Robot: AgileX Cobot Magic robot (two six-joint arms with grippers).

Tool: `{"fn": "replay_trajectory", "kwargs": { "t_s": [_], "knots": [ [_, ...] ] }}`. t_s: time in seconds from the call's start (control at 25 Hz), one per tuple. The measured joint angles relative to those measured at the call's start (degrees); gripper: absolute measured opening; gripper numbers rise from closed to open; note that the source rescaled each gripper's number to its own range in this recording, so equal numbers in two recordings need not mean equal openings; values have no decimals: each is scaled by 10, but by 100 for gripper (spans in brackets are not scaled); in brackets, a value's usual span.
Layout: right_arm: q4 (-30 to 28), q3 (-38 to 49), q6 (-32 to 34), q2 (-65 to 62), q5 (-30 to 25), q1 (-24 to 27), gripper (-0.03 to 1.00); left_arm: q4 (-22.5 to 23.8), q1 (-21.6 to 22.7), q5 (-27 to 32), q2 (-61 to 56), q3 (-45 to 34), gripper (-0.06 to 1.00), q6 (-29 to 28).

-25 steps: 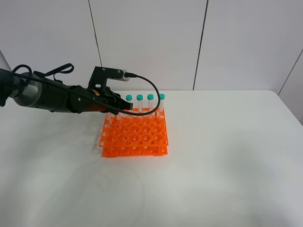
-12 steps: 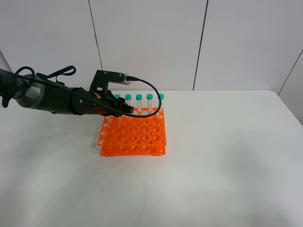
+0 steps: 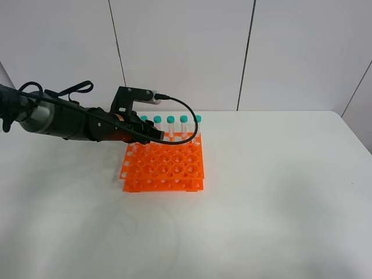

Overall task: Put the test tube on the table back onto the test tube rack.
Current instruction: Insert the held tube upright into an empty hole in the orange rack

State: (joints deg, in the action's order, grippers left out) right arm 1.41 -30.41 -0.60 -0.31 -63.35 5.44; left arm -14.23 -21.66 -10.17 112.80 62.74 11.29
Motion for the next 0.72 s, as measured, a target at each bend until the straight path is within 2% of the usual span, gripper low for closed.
{"fn": "replay_trajectory", "kwargs": {
  "t_s": [0.72],
  "knots": [
    [0,0,0,0,0,0,0,0,7,36,-51,1,46,-2]
  ]
}}
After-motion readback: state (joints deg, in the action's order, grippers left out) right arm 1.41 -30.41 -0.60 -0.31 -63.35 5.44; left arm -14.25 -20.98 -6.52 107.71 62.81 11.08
